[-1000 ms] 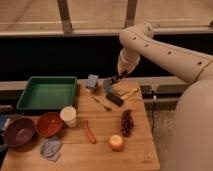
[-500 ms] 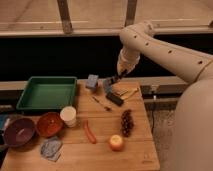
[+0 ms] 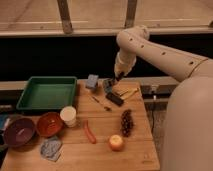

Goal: Place brush in plastic cup

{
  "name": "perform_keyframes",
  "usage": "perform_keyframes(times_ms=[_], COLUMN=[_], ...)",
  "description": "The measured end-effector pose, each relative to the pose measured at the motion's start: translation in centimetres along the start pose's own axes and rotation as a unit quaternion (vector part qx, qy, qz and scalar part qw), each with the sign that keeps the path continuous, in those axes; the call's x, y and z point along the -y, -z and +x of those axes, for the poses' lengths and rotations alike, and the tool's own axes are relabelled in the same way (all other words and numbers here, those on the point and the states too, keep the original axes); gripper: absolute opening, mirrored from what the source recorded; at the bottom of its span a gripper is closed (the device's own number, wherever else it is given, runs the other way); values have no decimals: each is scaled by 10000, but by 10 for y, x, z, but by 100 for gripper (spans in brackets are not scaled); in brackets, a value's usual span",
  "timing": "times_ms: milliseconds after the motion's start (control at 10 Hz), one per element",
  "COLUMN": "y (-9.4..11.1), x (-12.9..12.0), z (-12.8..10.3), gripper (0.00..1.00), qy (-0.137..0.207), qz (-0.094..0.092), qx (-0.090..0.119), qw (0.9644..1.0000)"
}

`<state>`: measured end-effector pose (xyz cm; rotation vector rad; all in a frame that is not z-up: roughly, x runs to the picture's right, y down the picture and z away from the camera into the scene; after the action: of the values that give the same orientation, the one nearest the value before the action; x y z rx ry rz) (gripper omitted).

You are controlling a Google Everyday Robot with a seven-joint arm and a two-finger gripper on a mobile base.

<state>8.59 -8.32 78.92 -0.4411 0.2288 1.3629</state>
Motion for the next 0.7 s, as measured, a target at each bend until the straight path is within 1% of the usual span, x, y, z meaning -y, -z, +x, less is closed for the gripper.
perform_keyframes(times_ms=[400,700], y=[-5,-15], x=[-9,-7], z=[-10,-17], gripper=[0,0], qy=[13,28], qz=[-27,49], qx=[6,-14], qw=[10000,10000])
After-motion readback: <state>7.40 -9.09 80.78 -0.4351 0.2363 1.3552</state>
